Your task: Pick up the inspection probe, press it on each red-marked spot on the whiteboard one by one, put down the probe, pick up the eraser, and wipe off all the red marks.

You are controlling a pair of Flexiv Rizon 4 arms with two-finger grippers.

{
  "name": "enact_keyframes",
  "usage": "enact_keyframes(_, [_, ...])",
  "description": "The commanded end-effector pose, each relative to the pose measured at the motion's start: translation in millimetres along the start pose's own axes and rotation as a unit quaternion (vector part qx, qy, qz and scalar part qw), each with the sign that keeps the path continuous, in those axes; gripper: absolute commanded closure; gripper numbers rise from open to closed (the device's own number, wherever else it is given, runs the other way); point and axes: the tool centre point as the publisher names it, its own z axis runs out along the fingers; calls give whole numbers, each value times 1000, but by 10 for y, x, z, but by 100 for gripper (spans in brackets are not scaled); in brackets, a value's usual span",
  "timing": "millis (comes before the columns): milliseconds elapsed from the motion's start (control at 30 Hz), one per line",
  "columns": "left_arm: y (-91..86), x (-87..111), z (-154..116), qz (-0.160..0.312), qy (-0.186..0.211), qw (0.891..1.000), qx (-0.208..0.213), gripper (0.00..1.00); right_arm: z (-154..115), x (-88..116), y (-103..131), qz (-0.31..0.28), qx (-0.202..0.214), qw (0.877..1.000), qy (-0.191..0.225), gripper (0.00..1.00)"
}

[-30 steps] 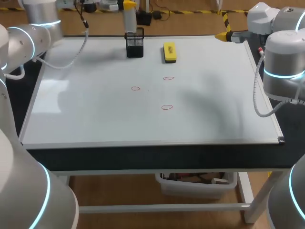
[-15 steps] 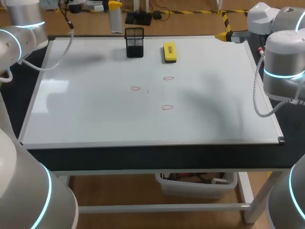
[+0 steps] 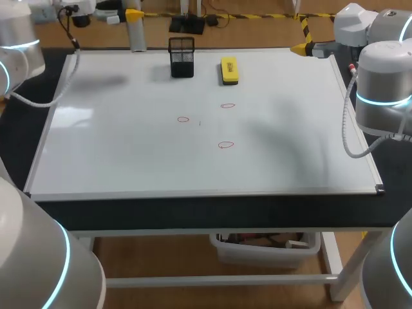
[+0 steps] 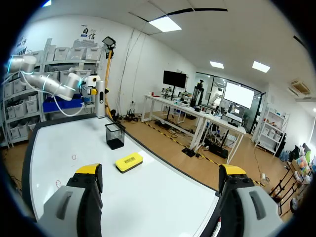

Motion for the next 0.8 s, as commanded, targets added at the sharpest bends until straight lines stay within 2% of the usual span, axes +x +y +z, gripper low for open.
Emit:
enact_keyframes(33, [-21,144,-123,2,-25,1000,-5,100,3,-4,3,0,1,1000,0,0])
enact_keyframes(500, [108,311,-413,-5,-46,999,-9,100,3,-4,3,0,1,1000,0,0])
enact_keyframes(800, [188,330,-520,-9,-58,998,-17,100,3,-4,3,0,1,1000,0,0])
